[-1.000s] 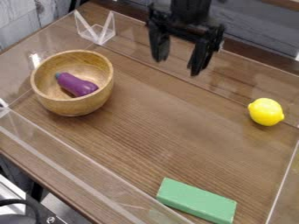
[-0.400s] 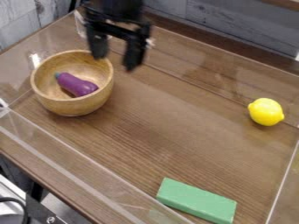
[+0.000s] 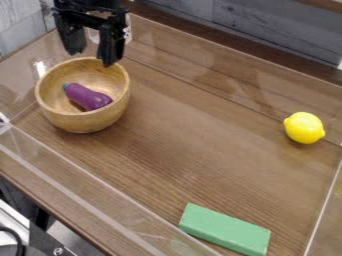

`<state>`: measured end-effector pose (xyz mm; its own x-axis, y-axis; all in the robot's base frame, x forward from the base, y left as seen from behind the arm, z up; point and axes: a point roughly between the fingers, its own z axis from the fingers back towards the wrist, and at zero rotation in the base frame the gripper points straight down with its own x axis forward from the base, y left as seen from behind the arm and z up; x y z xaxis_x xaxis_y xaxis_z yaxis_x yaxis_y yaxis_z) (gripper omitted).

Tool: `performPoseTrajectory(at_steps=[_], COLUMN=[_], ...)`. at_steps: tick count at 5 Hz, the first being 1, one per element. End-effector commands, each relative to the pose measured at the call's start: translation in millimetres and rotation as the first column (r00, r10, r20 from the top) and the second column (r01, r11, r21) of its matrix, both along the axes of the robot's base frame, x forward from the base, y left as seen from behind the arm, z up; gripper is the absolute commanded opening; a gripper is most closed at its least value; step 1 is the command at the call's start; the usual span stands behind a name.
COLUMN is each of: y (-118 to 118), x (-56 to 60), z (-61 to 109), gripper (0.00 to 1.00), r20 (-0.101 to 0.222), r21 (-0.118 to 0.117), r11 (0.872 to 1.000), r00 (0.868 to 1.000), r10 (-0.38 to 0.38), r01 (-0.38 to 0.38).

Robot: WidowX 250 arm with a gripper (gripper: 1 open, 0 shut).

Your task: Remove the purple eggplant from inside the brown bowl and put it on the table

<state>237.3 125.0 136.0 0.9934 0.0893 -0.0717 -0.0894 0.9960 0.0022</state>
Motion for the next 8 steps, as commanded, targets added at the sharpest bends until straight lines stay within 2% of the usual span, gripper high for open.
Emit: performPoseTrajectory(at_steps=[1, 3, 5, 8], y=[9, 20, 33, 45], x=[4.4, 2.7, -1.4, 2.3], z=[5.5, -13.6, -34.8, -57.6], gripper=[1.00, 1.00, 1.00, 1.00], r20=[0.031, 0.013, 0.010, 0.004], r21=[0.027, 0.033, 0.038, 0.043], r11=[1.000, 0.999, 0.999, 0.998], r00=[1.000, 1.000, 1.000, 0.999], r10=[-0.003, 0.010, 0.025, 0.051], r01=[0.003, -0.010, -0.026, -0.051])
